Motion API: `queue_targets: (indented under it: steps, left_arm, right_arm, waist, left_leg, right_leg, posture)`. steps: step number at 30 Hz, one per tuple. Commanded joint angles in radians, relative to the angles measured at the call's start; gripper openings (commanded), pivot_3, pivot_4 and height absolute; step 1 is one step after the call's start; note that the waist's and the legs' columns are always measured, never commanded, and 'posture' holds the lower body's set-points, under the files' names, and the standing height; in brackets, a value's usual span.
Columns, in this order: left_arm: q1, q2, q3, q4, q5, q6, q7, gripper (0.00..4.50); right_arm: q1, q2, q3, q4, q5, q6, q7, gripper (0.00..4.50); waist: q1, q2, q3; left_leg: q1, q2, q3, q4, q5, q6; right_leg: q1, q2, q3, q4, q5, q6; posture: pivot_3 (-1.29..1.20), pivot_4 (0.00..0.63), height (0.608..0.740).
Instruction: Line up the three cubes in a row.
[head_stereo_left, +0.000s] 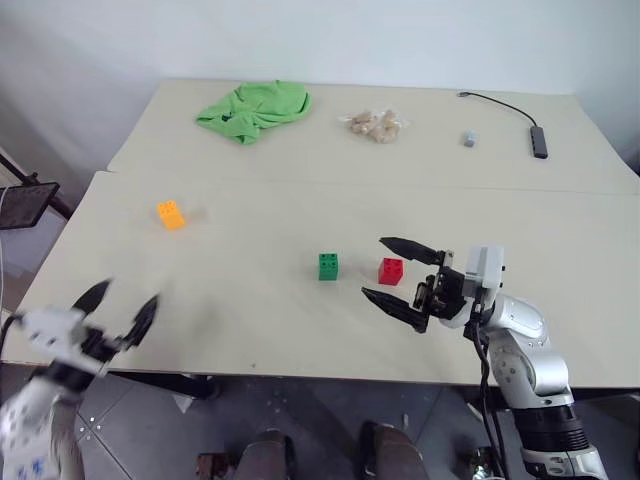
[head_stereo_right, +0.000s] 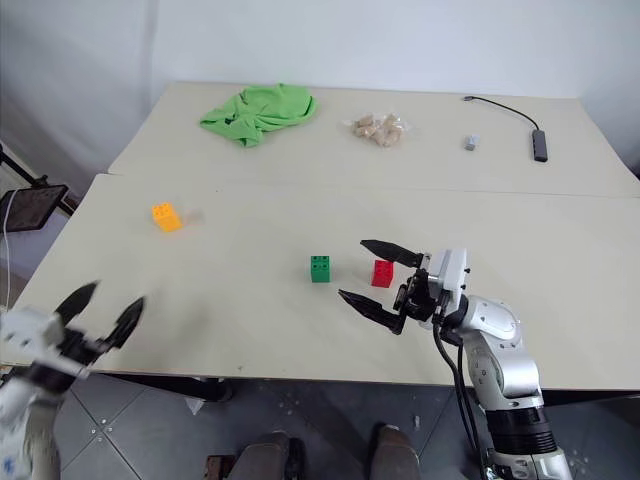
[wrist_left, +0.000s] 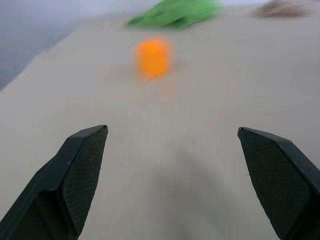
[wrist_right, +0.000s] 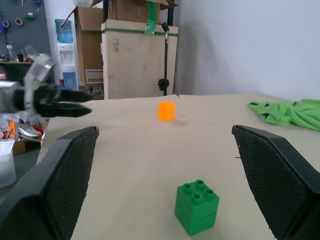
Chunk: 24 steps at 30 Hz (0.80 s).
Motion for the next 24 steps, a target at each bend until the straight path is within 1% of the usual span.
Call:
queue_targets:
  steps: [1,4,6,9,11,14,16,18,24]
  left_arm:
    - [-0.033,-0.029,-0.022,-0.135,0.002,0.026,0.129,4.41]
    - [-0.093,-0.048,-0.071,-0.168,0.059,0.052,0.231,4.41]
    - [-0.19,-0.051,-0.121,-0.168,0.089,0.135,0.323,4.41]
    - [-0.389,-0.031,-0.192,-0.084,0.168,0.284,0.466,4.41]
    - [-0.476,0.003,-0.235,-0.014,0.279,0.355,0.563,4.41]
    - [-0.642,-0.025,-0.221,0.132,0.271,0.379,0.668,4.41]
    - [-0.732,-0.003,-0.263,0.267,0.314,0.352,0.681,4.41]
    - [-0.811,0.008,-0.284,0.384,0.324,0.335,0.676,4.41]
    - [-0.897,0.01,-0.293,0.532,0.297,0.287,0.636,4.41]
  right_arm:
    - [-0.022,-0.006,-0.004,-0.004,-0.002,-0.022,0.021,4.5]
    - [-0.038,-0.011,-0.009,0.018,-0.002,-0.026,0.031,4.5]
    - [-0.045,-0.015,-0.009,0.025,-0.003,-0.026,0.041,4.5]
    - [-0.049,-0.021,-0.006,0.026,-0.001,-0.021,0.05,4.5]
    - [-0.05,-0.023,-0.003,0.025,-0.002,-0.021,0.053,4.5]
    - [-0.047,-0.023,0.0,0.016,-0.005,-0.019,0.051,4.5]
    - [-0.043,-0.02,0.004,0.009,-0.008,-0.02,0.045,4.5]
    - [-0.036,-0.013,0.001,-0.004,-0.007,-0.019,0.028,4.5]
    - [0.008,-0.014,-0.006,-0.034,-0.011,-0.027,0.0,4.5]
  waist:
    - [0.007,0.0,0.0]
    - [0.006,-0.001,-0.001]
    - [0.001,-0.001,-0.001]
    - [0.004,-0.001,-0.001]
    - [0.0,-0.002,-0.002]
    - [-0.007,-0.002,-0.002]
    - [-0.008,-0.002,-0.002]
    - [-0.005,-0.002,-0.002]
    - [-0.005,-0.002,-0.002]
  left_leg:
    - [0.0,0.0,-0.001,0.001,0.0,0.0]
    - [0.0,0.0,0.0,0.003,0.0,0.0]
    - [0.0,0.0,0.001,0.003,0.0,0.0]
    - [0.0,0.0,0.001,0.003,0.0,-0.001]
    - [0.0,0.0,0.002,0.004,0.0,-0.001]
    - [0.001,0.0,0.004,0.002,0.0,-0.001]
    - [0.0,0.0,0.004,0.001,0.0,-0.001]
    - [0.0,0.0,0.004,0.001,0.0,-0.001]
    - [0.0,0.0,0.004,0.001,0.0,-0.001]
  right_leg:
    - [0.0,0.0,0.0,0.001,0.0,0.0]
    - [0.001,0.0,0.001,0.001,0.0,-0.001]
    - [0.001,0.0,0.001,0.001,0.001,-0.001]
    - [0.0,0.001,0.0,0.004,0.001,-0.001]
    - [0.0,0.001,0.001,0.004,0.001,-0.001]
    - [-0.001,0.001,0.001,0.003,0.001,-0.001]
    - [-0.002,0.002,0.0,0.003,0.001,-0.001]
    - [-0.002,0.002,0.0,0.002,0.001,-0.001]
    - [-0.002,0.002,0.0,0.001,0.001,0.0]
  posture:
    - [0.0,0.15,0.74]
    - [0.0,0.15,0.74]
    - [0.0,0.15,0.74]
    - [0.0,0.15,0.74]
    - [0.0,0.15,0.74]
    - [0.0,0.15,0.74]
    - [0.0,0.15,0.74]
    - [0.0,0.15,0.74]
    - [0.0,0.15,0.74]
